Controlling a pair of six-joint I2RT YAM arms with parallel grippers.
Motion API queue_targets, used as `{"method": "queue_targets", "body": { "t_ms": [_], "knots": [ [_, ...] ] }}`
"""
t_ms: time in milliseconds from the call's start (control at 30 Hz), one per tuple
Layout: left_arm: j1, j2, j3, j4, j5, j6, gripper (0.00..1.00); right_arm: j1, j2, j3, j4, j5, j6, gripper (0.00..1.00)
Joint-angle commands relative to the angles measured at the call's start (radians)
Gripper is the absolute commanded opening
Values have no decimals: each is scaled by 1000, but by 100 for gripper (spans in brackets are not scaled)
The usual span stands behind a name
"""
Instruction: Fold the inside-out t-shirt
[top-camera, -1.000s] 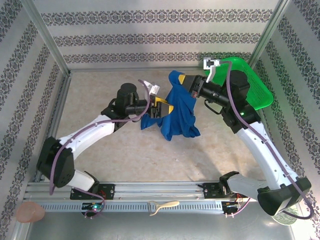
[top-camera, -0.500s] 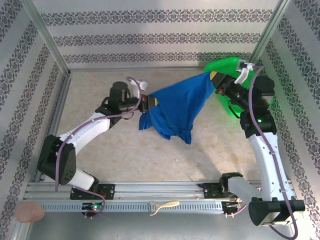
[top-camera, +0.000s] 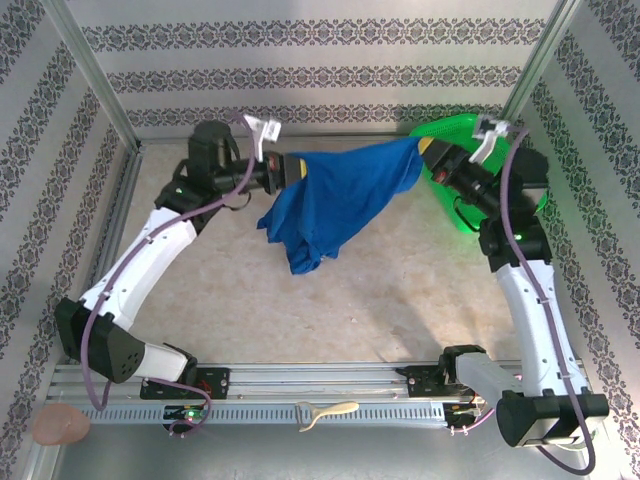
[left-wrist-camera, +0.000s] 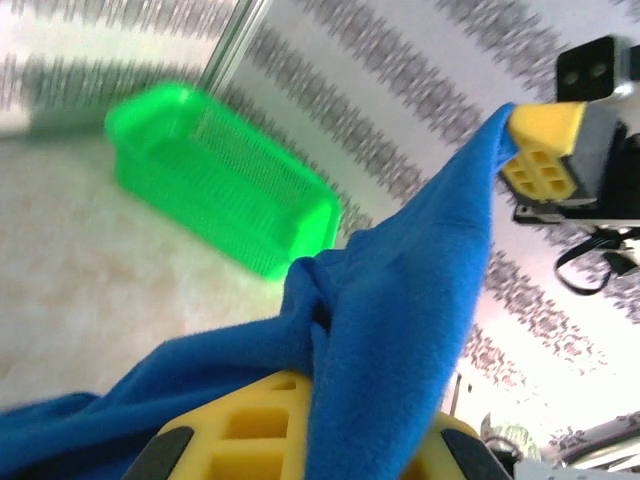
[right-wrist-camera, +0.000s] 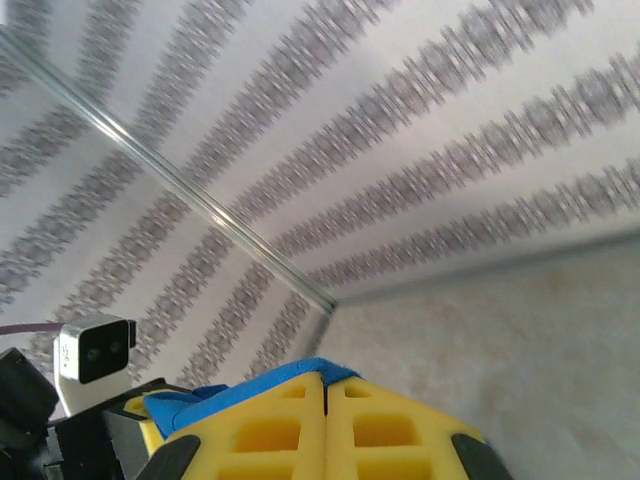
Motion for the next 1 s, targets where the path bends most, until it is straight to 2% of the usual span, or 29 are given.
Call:
{"method": "queue_targets", "body": {
  "t_ms": [0,67,167,333,433,533,600,633,667,700,733,767,833,967],
  "knots": [
    [11,-50,186,-90,54,14,0,13,1,193,80,-6,33,0],
    [10,-42,265,-95,74,-21,0,17,25,300,77,-7,38,0],
    [11,-42,285,-25,98,-126,0,31,59,420,54,2,20,0],
    [13,-9,153,76,62,-355,0,82,155,460,4,46,-43,0],
    [47,56,32,86,15,-420,0,133,270,450,-41,112,-112,0],
    [113,184,-53,186,22,-465,0,165,445,481,-69,191,-150,0],
    [152,283,-50,250,26,-463,10,175,601,579,-143,239,-189,0],
    [171,333,-17,250,21,-438,17,177,695,672,-230,256,-230,9],
    [187,383,30,221,12,-402,27,181,767,766,-325,283,-268,37],
    [199,414,70,177,-4,-361,35,186,812,817,-383,312,-294,51],
    [208,435,117,123,-29,-312,41,198,839,856,-440,355,-325,59],
    [214,446,151,87,-41,-277,45,214,838,855,-468,396,-348,64],
    [217,439,185,22,-54,-224,50,253,795,791,-499,448,-386,67],
    [215,348,106,-68,-87,-144,57,367,623,472,-465,548,-401,67]
  ]
}}
